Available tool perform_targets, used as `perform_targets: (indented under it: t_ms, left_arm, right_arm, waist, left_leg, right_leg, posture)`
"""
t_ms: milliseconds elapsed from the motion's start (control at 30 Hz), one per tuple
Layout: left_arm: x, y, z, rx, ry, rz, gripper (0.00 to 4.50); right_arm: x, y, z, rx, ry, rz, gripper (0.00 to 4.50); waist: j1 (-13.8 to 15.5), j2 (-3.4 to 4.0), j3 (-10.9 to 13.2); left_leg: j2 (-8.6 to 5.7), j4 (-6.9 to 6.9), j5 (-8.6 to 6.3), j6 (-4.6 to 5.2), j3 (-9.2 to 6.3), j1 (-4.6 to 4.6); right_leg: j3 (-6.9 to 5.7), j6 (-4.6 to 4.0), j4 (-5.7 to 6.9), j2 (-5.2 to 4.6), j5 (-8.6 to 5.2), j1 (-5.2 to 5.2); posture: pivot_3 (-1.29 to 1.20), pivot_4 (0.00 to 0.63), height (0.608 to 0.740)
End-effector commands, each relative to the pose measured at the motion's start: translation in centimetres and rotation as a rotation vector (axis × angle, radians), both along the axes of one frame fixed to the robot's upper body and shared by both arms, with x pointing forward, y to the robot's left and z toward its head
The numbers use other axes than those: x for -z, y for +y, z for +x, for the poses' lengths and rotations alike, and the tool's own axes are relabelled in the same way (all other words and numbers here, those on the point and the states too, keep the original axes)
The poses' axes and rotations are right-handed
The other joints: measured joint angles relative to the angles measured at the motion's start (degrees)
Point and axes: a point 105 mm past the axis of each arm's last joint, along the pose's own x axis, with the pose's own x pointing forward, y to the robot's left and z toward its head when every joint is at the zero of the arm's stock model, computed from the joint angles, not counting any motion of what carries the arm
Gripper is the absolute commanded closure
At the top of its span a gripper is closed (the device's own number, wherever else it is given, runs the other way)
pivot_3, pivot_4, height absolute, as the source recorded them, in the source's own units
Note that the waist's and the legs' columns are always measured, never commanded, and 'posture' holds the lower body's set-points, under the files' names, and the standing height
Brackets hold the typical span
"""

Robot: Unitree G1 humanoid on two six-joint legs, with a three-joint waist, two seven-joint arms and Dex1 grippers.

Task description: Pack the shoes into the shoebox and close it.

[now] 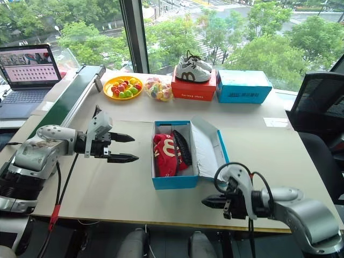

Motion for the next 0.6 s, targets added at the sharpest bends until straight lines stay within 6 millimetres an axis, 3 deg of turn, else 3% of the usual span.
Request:
perform_targets:
  t_ms: [33,100,200,367,600]
  left_arm:
    - [-1.0,-0.5,0.3,0.035,-0.041,0.007,0.0]
    - [-1.2,-0.6,0.2,0.039,-0.043,0.008,0.0]
    - [-1.4,-0.4,0.2,0.039,-0.042,0.013,0.0]
    - [-1.6,0.2,0.1,0.025,-0.043,0.029,0.0]
    - [-1.8,0.3,0.0,0.023,-0.045,0.032,0.0]
  right_arm:
    - [2.3,-0.4,2.1,0.145,-0.024,0.0,4.46]
    - [4.2,-0.9,2.8,0.222,-0.007,0.026,4.46]
    - [4.9,-1.2,4.1,0.337,-0.009,0.128,4.46]
    - [7.0,-3.6,6.4,0.58,-0.022,0.263,4.46]
    - [6.4,-6.2,9.6,0.871,-0.088,0.539,4.46]
  waist:
    - [-0.4,-0.14,0.0]
    - [-0.5,-0.11,0.0]
    - [-0.4,-0.11,0.0]
    - [-0.7,-0.31,-0.1]
    - [-0.8,-0.48,-0.1]
  left_leg:
    - [0.0,-0.01,0.01,0.0,0.0,0.03]
    - [-0.01,0.02,0.02,-0.03,-0.02,0.04]
    - [-0.01,0.01,0.06,0.01,0.0,0.03]
    - [0.04,-0.11,0.15,0.16,-0.02,0.03]
    - [0.09,-0.15,-0.11,-0.27,-0.06,0.63]
  right_leg:
    - [0.0,-0.04,-0.03,0.0,0.09,0.0]
    - [0.01,-0.09,-0.03,0.0,0.21,0.0]
    - [0.02,-0.08,0.0,0.02,0.25,-0.02]
    - [0.05,0.34,0.02,0.12,0.32,0.02]
    - [-0.05,0.03,-0.56,0.11,0.37,0.85]
  posture:
    - [0.0,0.15,0.74]
    - [0.0,0.15,0.74]
    - [0.0,0.15,0.74]
    - [0.0,0.15,0.74]
    - [0.0,0.15,0.74]
